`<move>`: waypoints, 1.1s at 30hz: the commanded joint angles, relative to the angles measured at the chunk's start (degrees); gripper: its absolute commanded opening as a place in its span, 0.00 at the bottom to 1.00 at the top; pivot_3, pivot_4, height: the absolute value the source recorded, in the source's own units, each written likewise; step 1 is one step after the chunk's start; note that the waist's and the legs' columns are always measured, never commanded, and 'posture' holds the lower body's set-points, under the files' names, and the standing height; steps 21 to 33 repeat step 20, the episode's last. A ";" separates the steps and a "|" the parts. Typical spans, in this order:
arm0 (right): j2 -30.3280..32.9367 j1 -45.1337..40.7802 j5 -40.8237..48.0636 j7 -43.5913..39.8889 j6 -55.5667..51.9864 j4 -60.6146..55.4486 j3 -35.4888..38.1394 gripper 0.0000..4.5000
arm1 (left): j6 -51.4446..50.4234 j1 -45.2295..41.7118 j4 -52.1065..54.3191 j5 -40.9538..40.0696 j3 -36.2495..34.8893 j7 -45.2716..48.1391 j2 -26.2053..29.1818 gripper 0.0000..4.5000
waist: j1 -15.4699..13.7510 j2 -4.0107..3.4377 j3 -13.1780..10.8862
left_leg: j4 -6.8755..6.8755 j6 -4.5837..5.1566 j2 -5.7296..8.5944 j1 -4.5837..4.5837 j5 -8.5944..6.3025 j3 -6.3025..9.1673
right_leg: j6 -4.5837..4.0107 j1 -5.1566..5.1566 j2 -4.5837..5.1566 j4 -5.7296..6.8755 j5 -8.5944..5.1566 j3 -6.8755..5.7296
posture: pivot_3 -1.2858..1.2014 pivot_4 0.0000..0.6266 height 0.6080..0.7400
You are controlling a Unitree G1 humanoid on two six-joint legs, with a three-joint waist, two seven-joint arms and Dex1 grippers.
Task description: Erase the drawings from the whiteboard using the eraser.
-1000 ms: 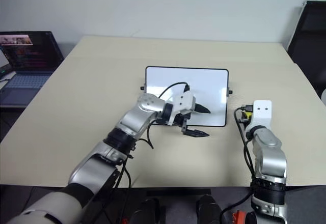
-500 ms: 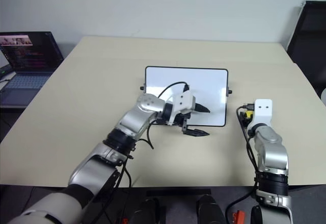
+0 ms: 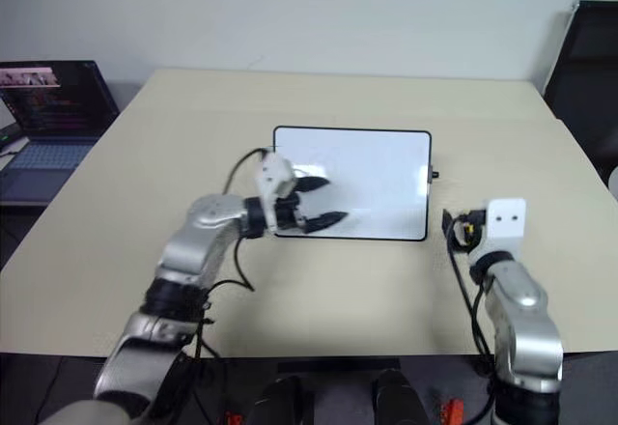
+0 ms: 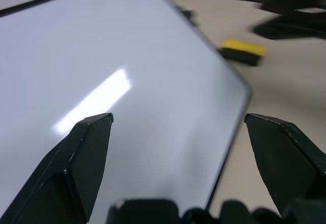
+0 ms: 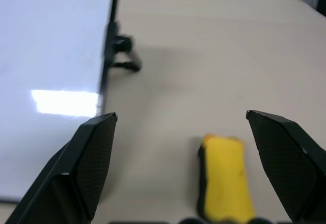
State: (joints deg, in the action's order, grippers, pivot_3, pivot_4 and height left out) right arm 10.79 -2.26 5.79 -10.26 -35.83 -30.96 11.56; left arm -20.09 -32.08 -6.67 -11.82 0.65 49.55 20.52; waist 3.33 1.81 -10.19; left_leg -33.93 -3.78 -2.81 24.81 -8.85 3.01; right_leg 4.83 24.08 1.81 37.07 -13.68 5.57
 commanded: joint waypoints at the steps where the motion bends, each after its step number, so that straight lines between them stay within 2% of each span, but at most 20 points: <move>1: -2.13 5.47 -1.74 1.73 9.97 -4.68 -2.64 0.99 | -0.39 6.65 9.96 -2.04 -7.89 -9.63 -0.65 1.00 | -0.02 0.00 0.00 | -0.01 0.00 0.00 0.00 0.00 -0.01 | -0.09 -0.01 0.01 -0.01 -0.05 0.01 | 0.52 0.24 1.00; 3: -3.65 8.76 -2.89 2.51 16.38 -3.49 -4.56 0.99 | 0.47 13.03 15.17 -1.11 -11.75 -16.34 -2.29 1.00 | -0.09 0.00 0.00 | -0.08 -0.02 0.01 -0.02 0.01 -0.03 | -0.26 -0.05 0.05 -0.02 -0.09 0.01 | 0.52 0.24 1.00; 6: -5.33 11.67 -1.21 2.05 22.00 -1.02 -4.04 0.99 | 0.85 20.43 21.78 1.59 -13.94 -25.75 -5.66 1.00 | -0.13 0.08 0.05 | -0.17 -0.04 0.02 -0.09 0.02 -0.06 | -0.31 -0.17 0.10 -0.05 -0.04 0.04 | 0.52 0.24 1.00; 11: -3.91 12.93 1.59 -1.43 25.88 1.39 -3.49 0.99 | 0.46 24.04 25.00 5.44 -12.05 -33.17 -7.74 1.00 | -0.59 0.14 0.03 | -0.24 -0.35 0.05 -0.19 -0.18 -0.06 | -0.35 -0.33 0.15 -0.16 -0.03 0.02 | 0.52 0.24 1.00; 20: -3.21 13.87 2.15 -0.10 19.21 -5.08 -4.63 0.99 | 1.29 25.33 24.90 5.48 -9.05 -34.65 -7.44 1.00 | -0.37 0.15 0.04 | -0.38 -0.42 0.12 -0.19 -0.22 -0.11 | -0.37 -0.06 0.31 -0.34 -0.02 0.02 | 0.52 0.24 1.00; 33: -3.21 13.87 2.15 -0.10 19.21 -5.08 -4.63 0.99 | 1.29 25.33 24.90 5.48 -9.05 -34.65 -7.44 1.00 | -0.37 0.15 0.04 | -0.38 -0.42 0.12 -0.19 -0.22 -0.11 | -0.37 -0.06 0.31 -0.34 -0.02 0.02 | 0.52 0.24 1.00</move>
